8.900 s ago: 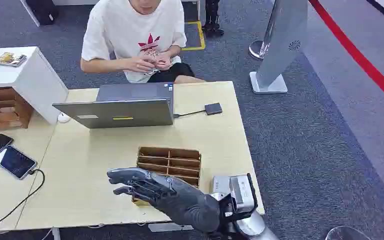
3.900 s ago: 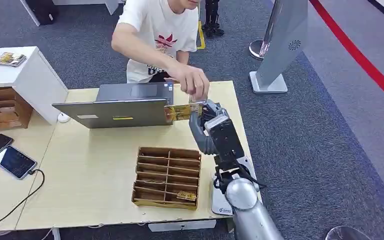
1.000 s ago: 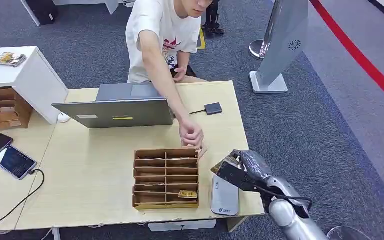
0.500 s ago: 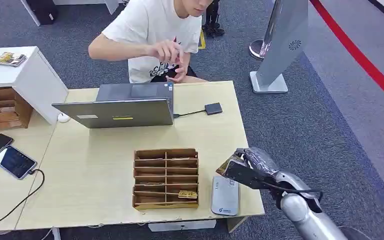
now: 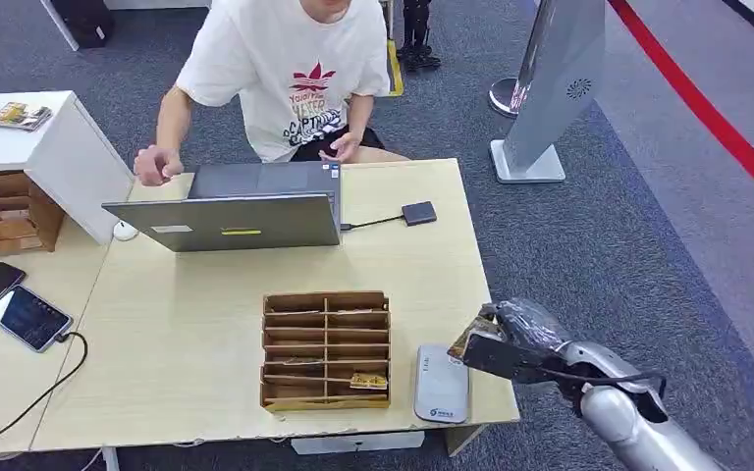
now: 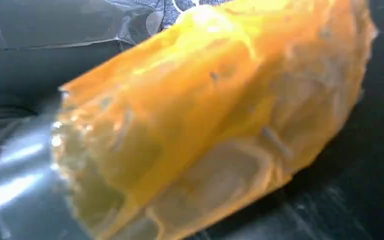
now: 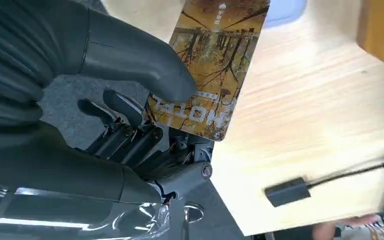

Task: Pass the card to the sensor for recognition and then transmit it.

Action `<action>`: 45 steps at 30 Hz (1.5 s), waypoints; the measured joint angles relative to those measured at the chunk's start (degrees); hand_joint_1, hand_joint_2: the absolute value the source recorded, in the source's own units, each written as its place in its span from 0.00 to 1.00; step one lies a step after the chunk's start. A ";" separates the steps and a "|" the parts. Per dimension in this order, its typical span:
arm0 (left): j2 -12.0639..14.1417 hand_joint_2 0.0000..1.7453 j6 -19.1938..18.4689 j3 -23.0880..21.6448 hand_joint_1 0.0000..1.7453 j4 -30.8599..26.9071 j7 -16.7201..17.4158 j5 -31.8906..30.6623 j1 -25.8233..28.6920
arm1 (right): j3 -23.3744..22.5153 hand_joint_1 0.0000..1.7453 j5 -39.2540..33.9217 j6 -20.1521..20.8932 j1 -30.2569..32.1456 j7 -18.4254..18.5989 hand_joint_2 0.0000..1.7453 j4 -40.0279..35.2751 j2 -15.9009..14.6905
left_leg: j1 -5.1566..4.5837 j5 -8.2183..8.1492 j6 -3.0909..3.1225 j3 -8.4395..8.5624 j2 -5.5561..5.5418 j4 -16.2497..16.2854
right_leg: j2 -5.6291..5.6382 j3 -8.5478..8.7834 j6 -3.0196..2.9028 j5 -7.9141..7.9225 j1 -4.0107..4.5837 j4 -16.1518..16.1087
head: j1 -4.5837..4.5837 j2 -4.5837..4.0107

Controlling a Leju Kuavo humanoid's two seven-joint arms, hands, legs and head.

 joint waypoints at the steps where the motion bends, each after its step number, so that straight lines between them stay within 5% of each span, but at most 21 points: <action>1: 0.00 0.00 0.02 0.00 0.00 0.00 -0.02 0.28 0.00 | 0.17 1.00 0.09 0.15 0.27 0.02 1.00 -0.15 -0.61 | 0.00 0.00 0.00 0.00 0.00 0.00 | 0.00 0.00 0.00 0.00 0.00 0.00 | 0.00 0.00; 9: -0.09 0.00 0.11 0.00 0.00 0.00 -0.35 0.72 0.00 | 1.29 1.00 0.41 0.24 1.72 0.02 1.00 -0.81 -3.12 | 0.00 0.00 0.00 0.00 0.01 -0.01 | 0.01 0.00 0.00 0.00 0.01 0.00 | -0.02 0.00; 28: -0.11 0.00 0.02 -0.02 0.00 0.04 -0.63 0.44 -0.08 | 2.01 1.00 0.66 0.90 2.07 0.02 1.00 -1.07 -3.65 | 0.00 0.00 0.00 0.00 0.01 -0.01 | 0.01 0.00 0.00 0.00 0.00 0.00 | 0.00 0.00; 45: -0.46 0.00 -1.81 -2.65 0.00 0.04 -1.22 -2.27 -1.22 | 11.67 1.00 -0.13 3.06 -1.74 -0.20 1.00 -1.07 -1.20 | 0.01 0.02 0.00 -0.01 -0.01 -0.03 | -0.02 0.02 0.00 0.00 0.01 0.01 | 0.00 0.00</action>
